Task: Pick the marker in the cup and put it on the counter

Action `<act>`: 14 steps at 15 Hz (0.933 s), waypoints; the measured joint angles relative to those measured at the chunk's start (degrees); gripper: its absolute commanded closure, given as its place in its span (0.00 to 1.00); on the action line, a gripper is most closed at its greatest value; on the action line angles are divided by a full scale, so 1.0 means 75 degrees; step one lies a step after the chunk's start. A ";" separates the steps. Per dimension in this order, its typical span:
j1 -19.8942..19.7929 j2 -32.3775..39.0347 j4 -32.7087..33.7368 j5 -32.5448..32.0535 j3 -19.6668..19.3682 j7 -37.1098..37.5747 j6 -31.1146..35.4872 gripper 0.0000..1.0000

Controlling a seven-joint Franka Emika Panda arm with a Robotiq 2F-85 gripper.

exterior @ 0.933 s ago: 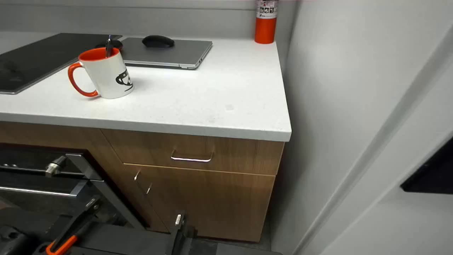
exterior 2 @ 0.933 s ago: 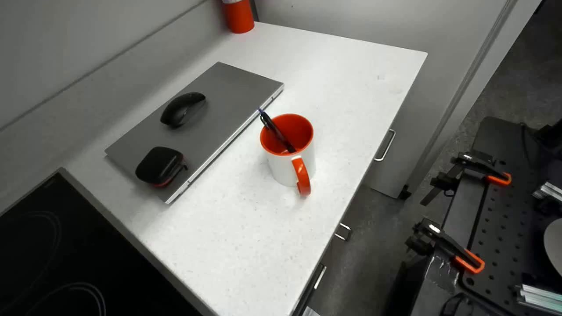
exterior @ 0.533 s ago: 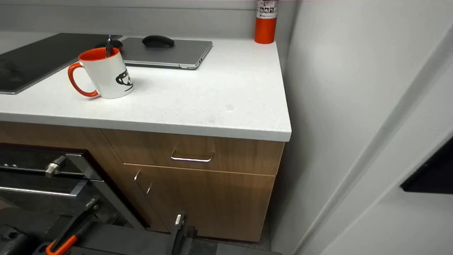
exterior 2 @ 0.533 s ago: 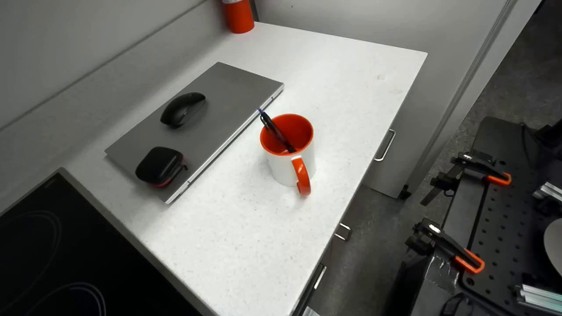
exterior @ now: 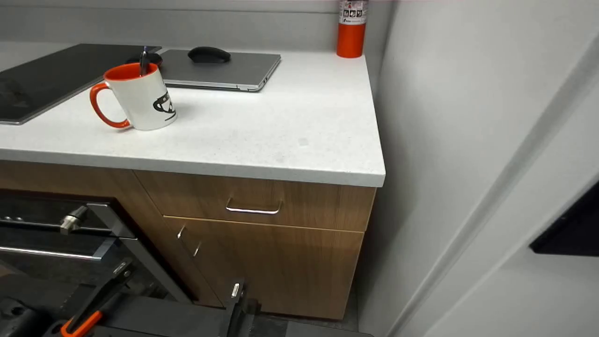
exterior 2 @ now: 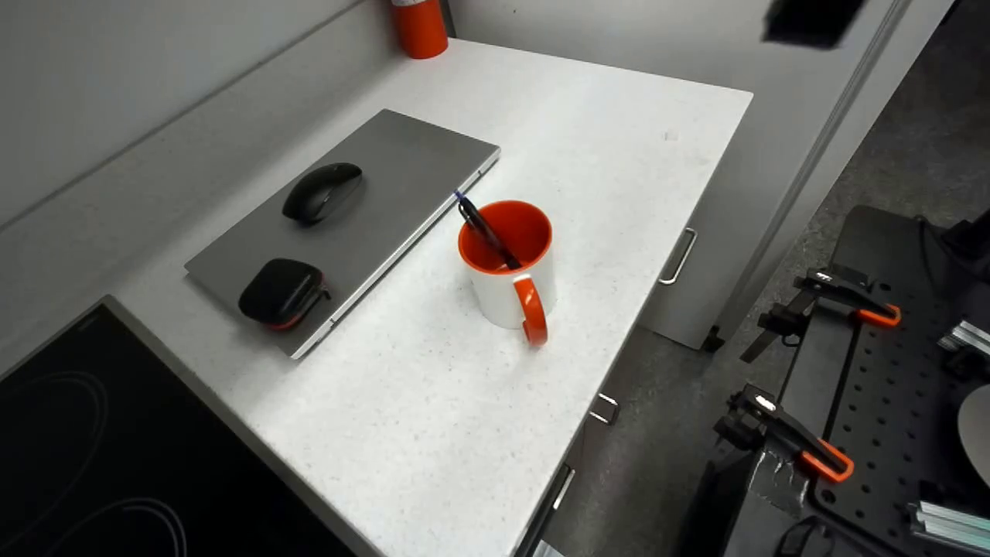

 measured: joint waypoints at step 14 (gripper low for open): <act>-0.0187 0.2317 0.0509 0.0001 -0.0119 0.0216 0.1875 0.00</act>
